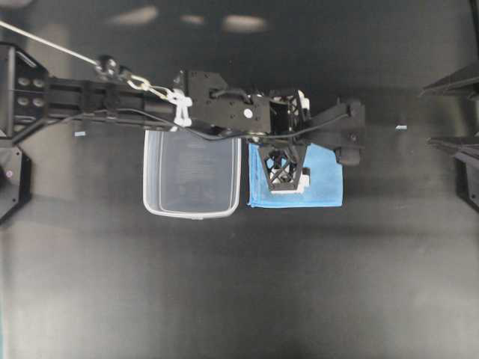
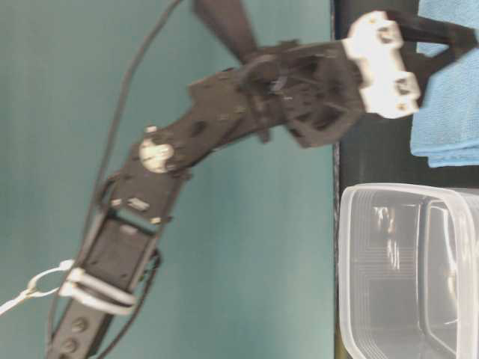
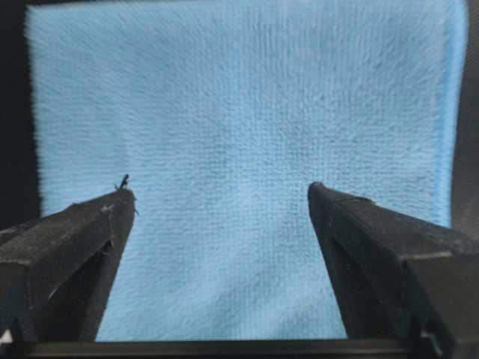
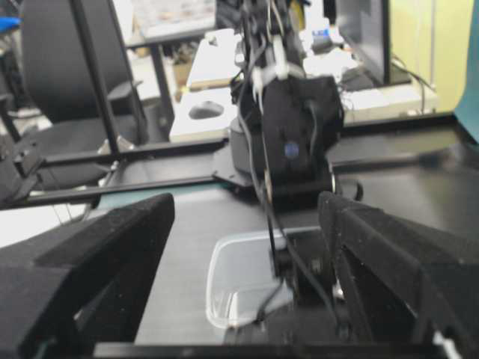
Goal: Place the blue towel into the container with the left arm.
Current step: 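Close the left gripper on the blue towel's center, then lift the towel and carry it left over the clear container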
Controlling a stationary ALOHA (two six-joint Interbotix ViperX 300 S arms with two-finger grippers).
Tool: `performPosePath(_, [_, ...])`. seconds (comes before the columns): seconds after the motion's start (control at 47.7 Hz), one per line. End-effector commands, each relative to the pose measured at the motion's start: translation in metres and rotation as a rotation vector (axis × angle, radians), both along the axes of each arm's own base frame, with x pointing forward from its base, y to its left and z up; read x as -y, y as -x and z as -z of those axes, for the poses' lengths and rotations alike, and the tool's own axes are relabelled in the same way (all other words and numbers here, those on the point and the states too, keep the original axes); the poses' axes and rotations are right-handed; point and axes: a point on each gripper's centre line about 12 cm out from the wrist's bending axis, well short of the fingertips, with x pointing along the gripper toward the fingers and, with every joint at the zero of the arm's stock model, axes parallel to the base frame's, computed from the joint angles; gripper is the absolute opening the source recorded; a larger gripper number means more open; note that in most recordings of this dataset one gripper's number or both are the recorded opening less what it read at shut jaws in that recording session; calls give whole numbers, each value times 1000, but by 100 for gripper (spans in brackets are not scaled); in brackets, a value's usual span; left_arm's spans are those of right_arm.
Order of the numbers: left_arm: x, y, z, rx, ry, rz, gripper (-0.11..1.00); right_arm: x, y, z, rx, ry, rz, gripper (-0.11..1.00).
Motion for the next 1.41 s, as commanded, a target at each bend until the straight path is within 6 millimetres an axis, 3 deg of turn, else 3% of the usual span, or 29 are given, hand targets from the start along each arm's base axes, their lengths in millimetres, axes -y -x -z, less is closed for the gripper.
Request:
performPosePath(0.0, [1, -1, 4, -2, -2, 5, 90, 0, 3, -8, 32, -3, 0, 75])
performPosePath(0.21, [1, 0, 18, -26, -3, 6, 90, 0, 9, -15, 69, -2, 0, 75])
performPosePath(0.483, [10, 0, 19, -32, 1, 18, 85, 0, 9, -13, 52, -3, 0, 75])
performPosePath(0.587, [18, 1, 18, -37, 2, 28, 66, 0, 9, -13, 51, -3, 0, 75])
performPosePath(0.776, [25, 0, 12, -32, -1, 47, 13, -1, 9, -13, 51, -2, -5, 75])
performPosePath(0.818, [25, -1, 5, -18, -2, 47, 6, -1, 9, -13, 51, 1, -6, 75])
performPosePath(1.091, [22, 1, -81, 123, -7, 41, 6, -1, 9, -12, 49, -2, -8, 75])
performPosePath(1.196, [20, 15, -125, 158, -7, 32, 6, -1, 9, -12, 51, -1, -8, 75])
performPosePath(1.385, [12, 59, -176, 131, -2, 0, 6, -1, 9, -12, 51, -4, -8, 75])
